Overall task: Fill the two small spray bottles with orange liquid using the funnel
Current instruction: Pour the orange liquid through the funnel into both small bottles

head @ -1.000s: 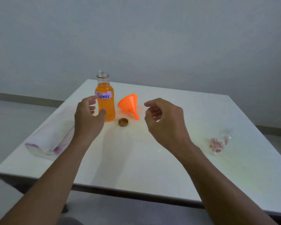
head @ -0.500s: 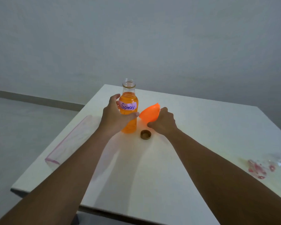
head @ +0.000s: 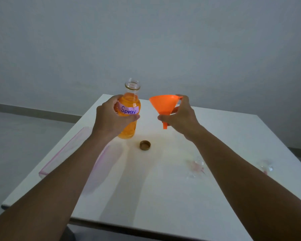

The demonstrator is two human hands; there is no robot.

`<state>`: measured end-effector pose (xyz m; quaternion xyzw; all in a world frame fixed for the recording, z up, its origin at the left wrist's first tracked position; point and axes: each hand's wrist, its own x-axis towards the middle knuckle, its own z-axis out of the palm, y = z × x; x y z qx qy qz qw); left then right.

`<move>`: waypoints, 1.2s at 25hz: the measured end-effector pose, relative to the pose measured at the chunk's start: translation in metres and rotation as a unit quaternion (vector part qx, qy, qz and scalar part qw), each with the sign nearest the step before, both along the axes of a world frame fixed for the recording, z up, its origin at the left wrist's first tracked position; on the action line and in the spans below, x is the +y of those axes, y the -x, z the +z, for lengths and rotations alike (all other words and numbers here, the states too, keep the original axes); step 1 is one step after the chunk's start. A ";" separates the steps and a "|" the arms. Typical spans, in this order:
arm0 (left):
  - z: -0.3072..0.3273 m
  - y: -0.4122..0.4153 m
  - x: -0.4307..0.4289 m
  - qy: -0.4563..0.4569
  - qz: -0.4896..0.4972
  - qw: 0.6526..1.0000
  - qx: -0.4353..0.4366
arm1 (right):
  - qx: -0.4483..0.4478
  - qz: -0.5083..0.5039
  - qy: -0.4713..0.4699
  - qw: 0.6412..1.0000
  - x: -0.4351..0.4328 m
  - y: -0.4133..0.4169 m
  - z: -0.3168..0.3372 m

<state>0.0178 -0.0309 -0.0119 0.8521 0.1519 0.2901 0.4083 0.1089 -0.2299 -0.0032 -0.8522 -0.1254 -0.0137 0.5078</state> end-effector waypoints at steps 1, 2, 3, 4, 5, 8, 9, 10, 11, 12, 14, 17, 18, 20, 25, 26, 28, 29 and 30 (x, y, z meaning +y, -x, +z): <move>0.007 0.005 -0.004 0.001 -0.006 1.000 -0.016 | -0.016 0.004 -0.017 1.000 -0.014 0.008 0.010; 0.012 0.011 -0.009 0.002 -0.012 1.000 -0.028 | -0.028 0.008 -0.033 0.999 -0.029 0.017 0.017; 0.016 0.017 -0.014 0.003 -0.018 0.999 -0.033 | -0.036 0.009 -0.048 0.998 -0.043 0.026 0.023; 0.017 0.022 -0.019 0.002 -0.023 0.999 -0.033 | -0.038 0.007 -0.060 0.997 -0.057 0.035 0.026; 0.017 0.028 -0.026 0.000 -0.030 0.999 -0.029 | -0.037 0.002 -0.069 0.997 -0.070 0.044 0.026; 0.008 0.042 -0.048 0.008 -0.047 0.999 -0.013 | -0.030 -0.010 -0.086 0.996 -0.104 0.064 0.016; 0.004 0.046 -0.055 0.012 -0.051 0.999 -0.008 | -0.031 -0.012 -0.092 0.995 -0.112 0.069 0.012; 0.000 0.048 -0.062 0.014 -0.055 0.998 -0.002 | -0.032 -0.014 -0.100 0.994 -0.119 0.073 0.008; -0.004 0.050 -0.068 0.016 -0.060 0.998 0.004 | -0.032 -0.014 -0.107 0.994 -0.124 0.076 0.004; -0.007 0.051 -0.073 0.015 -0.064 0.998 0.008 | -0.033 -0.014 -0.112 0.993 -0.128 0.078 -0.001; -0.009 0.052 -0.082 0.010 -0.067 0.998 0.013 | -0.035 -0.014 -0.120 0.992 -0.134 0.078 -0.009; -0.010 0.049 -0.092 0.007 -0.073 0.997 0.014 | -0.037 -0.018 -0.142 0.989 -0.138 0.076 -0.021; -0.010 0.048 -0.094 0.005 -0.076 0.997 0.014 | -0.038 -0.019 -0.153 0.987 -0.138 0.075 -0.024; -0.012 0.046 -0.097 0.001 -0.082 0.997 0.011 | -0.040 -0.017 -0.169 0.985 -0.138 0.074 -0.028; -0.016 0.040 -0.097 -0.004 -0.083 0.997 0.008 | -0.042 0.002 -0.180 0.983 -0.135 0.073 -0.037; -0.017 0.039 -0.097 -0.006 -0.082 0.997 0.007 | -0.044 0.006 -0.181 0.983 -0.135 0.073 -0.038; -0.019 0.037 -0.096 -0.010 -0.081 0.997 0.004 | -0.048 0.013 -0.186 0.981 -0.135 0.074 -0.038; -0.020 0.037 -0.095 -0.010 -0.082 0.997 0.002 | -0.050 0.016 -0.190 0.980 -0.135 0.074 -0.038; -0.021 0.036 -0.094 -0.010 -0.083 0.996 0.000 | -0.053 0.019 -0.192 0.980 -0.136 0.074 -0.039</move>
